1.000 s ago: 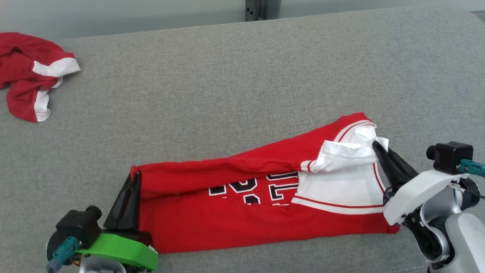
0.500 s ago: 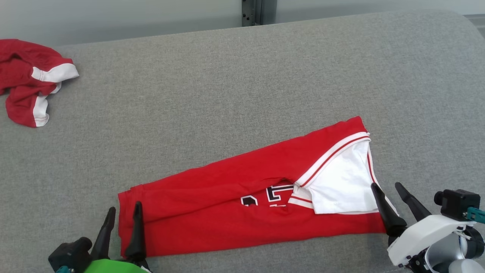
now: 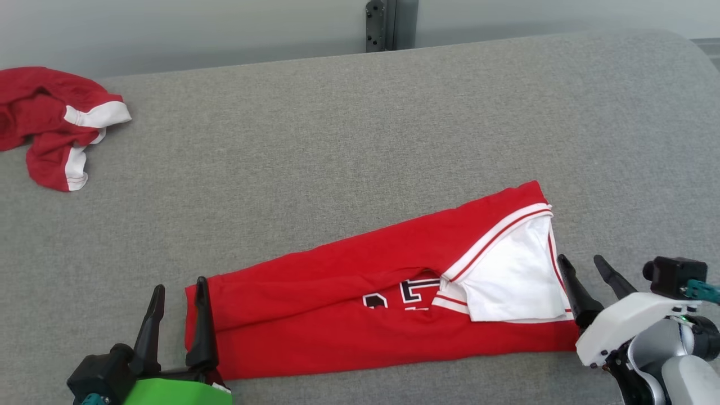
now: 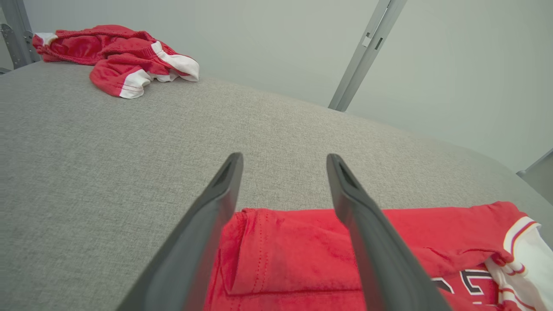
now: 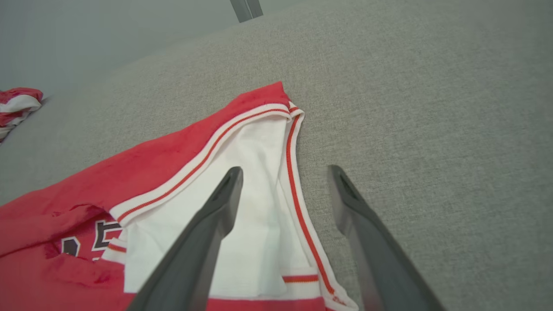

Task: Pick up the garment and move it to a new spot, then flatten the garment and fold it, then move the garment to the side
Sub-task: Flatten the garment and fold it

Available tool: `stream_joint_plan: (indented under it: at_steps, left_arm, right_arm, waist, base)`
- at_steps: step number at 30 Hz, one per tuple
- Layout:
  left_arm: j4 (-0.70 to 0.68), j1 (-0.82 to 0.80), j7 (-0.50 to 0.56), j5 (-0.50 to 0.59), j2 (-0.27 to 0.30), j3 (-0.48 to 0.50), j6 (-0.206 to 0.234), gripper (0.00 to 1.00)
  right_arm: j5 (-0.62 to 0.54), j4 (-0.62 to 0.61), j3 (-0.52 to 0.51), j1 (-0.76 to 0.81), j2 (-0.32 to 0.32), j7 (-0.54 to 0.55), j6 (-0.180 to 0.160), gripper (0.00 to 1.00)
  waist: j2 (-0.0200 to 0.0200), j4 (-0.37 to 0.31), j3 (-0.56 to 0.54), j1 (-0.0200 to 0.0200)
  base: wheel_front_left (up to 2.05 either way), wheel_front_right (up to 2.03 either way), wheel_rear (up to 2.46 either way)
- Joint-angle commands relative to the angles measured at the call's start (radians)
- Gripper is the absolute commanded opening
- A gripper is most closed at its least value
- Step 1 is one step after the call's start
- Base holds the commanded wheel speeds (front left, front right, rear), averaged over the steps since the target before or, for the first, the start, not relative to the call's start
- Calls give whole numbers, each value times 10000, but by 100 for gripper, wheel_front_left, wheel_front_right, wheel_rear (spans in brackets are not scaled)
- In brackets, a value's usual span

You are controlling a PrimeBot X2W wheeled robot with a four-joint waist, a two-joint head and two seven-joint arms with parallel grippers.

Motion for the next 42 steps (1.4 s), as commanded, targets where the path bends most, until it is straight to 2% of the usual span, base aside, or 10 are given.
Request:
stream_joint_plan:
  at_steps: [1,10,18,19,20,21,22,30,39,42]
  left_arm:
    - [56,-150,-2,198,-64,107,-26,100]
    - [433,-89,-2,584,-468,540,-275,100]
    - [635,1,-2,785,-680,751,-512,100]
    - [650,20,-2,794,-697,777,-533,100]
    - [665,30,-2,815,-710,800,-555,100]
    - [667,25,-2,876,-719,811,-575,100]
    - [662,17,-2,918,-728,846,-597,100]
    - [746,164,-1,1145,-822,894,-703,100]
    - [767,140,0,1262,-906,922,-773,100]
    - [802,83,0,1303,-916,940,-769,100]
  right_arm:
    - [-107,347,107,-280,-102,55,0,100]
    - [-592,2811,608,-1257,-363,-89,0,100]
    - [-556,4143,1003,-1525,-273,164,1,100]
    - [-541,4217,1120,-1570,-279,170,3,60]
    - [-533,4275,1257,-1628,-277,159,3,34]
    - [-512,4325,1357,-1688,-267,131,3,21]
    - [-495,4372,1505,-1770,-277,107,3,0]
    - [-238,4617,1611,-2612,-600,-248,-10,0]
    - [-187,4340,417,-2940,-1589,-336,-8,0]
    - [-62,4094,126,-2980,-1676,-352,-7,0]
  waist:
    - [0,174,-73,0]
    - [0,965,-227,0]
    - [0,1123,-339,0]
    - [0,1092,-359,0]
    - [0,1046,-380,0]
    - [0,1002,-399,0]
    - [0,929,-423,0]
    - [0,110,-649,0]
    - [0,-877,-716,0]
    - [0,-1100,-662,0]
  base:
    - [0,0,0]
    - [0,0,0]
    - [0,0,0]
    - [0,0,0]
    - [0,0,0]
    - [0,0,0]
    - [0,0,0]
    - [0,0,0]
    - [0,0,0]
    - [0,0,0]
